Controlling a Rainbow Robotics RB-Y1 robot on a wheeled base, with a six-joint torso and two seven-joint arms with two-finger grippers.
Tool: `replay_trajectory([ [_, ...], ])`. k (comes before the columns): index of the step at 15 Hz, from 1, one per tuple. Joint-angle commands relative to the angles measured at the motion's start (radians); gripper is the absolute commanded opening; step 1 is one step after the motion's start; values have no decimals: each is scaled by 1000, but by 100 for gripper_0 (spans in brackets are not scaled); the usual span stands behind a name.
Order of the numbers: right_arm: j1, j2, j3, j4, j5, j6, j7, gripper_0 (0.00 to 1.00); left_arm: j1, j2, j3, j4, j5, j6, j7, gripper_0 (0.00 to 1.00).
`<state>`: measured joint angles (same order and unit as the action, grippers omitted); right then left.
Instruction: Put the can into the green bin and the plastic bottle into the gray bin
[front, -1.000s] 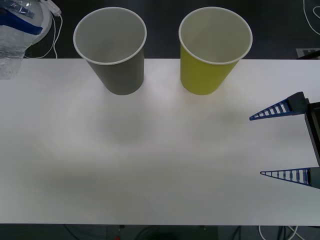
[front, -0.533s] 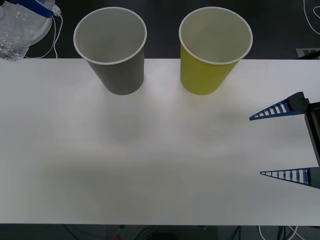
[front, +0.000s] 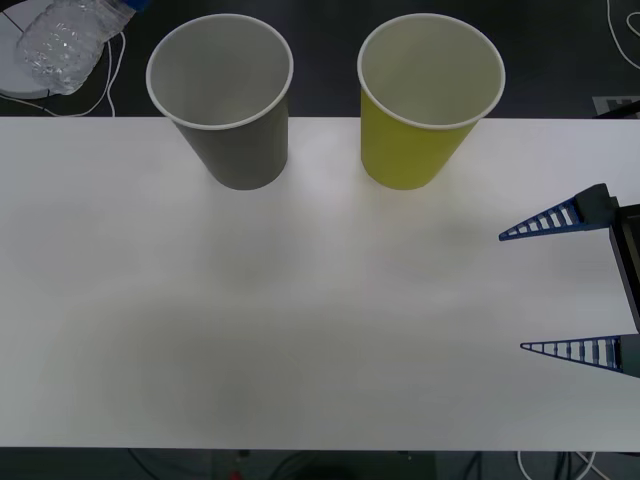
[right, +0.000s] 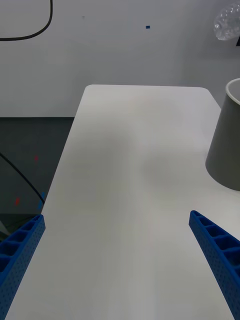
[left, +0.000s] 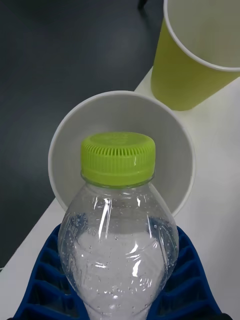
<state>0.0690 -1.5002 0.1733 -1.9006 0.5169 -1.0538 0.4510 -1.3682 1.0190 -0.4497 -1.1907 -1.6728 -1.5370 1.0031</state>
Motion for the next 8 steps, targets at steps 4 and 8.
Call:
replay_trajectory([
  [4,0,0,0,0,0,0,0,100,-146,-102,-127,145,-36,28,-20,0],
  [8,0,0,0,0,0,0,0,100,-241,-191,-173,267,-61,32,-28,0],
])
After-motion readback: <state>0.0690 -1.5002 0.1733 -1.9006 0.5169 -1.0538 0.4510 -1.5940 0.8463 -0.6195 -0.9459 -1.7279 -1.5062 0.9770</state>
